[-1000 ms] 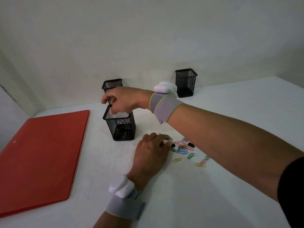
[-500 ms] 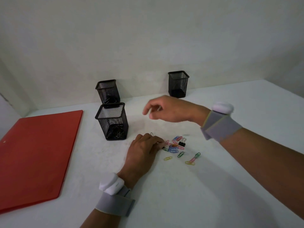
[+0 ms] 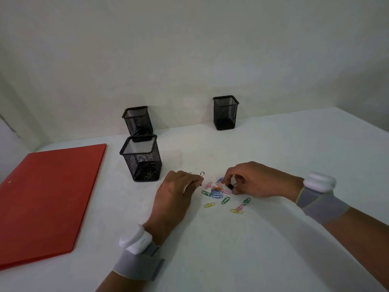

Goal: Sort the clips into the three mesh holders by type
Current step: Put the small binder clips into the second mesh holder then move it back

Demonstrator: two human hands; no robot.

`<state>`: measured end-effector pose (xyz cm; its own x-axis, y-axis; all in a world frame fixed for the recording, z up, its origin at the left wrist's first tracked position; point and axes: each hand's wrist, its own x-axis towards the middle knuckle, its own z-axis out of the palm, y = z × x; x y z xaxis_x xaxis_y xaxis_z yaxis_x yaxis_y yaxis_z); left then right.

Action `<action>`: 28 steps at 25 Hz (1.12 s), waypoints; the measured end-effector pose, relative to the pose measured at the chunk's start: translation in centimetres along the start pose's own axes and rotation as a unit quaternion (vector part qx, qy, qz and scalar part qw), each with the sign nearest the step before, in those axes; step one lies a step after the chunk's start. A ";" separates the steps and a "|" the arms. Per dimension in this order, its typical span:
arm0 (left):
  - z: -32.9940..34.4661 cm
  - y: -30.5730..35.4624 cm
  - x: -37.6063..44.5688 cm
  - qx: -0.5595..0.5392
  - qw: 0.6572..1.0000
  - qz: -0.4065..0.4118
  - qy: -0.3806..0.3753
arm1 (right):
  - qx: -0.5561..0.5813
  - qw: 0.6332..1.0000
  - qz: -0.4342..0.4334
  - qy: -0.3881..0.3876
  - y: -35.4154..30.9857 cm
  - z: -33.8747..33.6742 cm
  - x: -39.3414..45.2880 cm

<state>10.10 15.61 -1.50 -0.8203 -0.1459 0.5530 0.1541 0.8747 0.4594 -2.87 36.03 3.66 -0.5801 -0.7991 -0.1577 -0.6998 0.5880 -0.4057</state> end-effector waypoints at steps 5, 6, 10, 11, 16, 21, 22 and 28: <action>-4.0 0.9 1.4 -0.014 0.996 -0.013 0.085 | 0.000 0.999 -0.030 0.034 -2.9 -1.2 1.8; -5.1 0.8 1.8 -0.008 0.995 -0.022 0.099 | 0.020 0.997 -0.050 0.058 -4.2 -1.8 2.4; -9.4 -1.3 3.8 0.037 0.982 -0.084 0.167 | 0.106 0.969 -0.148 0.166 -10.8 -4.0 5.6; -10.1 -2.3 4.5 0.046 0.980 -0.092 0.169 | 0.117 0.963 -0.164 0.182 -12.4 -4.3 6.6; -11.3 -5.4 4.8 0.067 0.978 -0.140 0.143 | 0.135 0.958 -0.174 0.186 -16.2 -2.9 10.6; -9.5 -7.0 2.3 0.011 0.969 -0.208 0.134 | 0.136 0.966 -0.098 0.195 -14.1 0.0 10.0; -9.0 -7.2 1.9 -0.031 0.971 -0.211 0.106 | 0.130 0.972 -0.084 0.179 -13.6 0.7 9.8; -5.8 -7.6 2.2 -0.094 0.974 -0.205 -0.009 | 0.088 0.987 -0.027 0.129 -10.7 2.6 11.4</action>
<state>10.29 6.00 0.24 -0.8434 -0.4557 0.2848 -0.0914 0.6439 0.7596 -0.97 20.28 3.88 -0.6470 -0.7566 0.0944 -0.6623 0.4963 -0.5612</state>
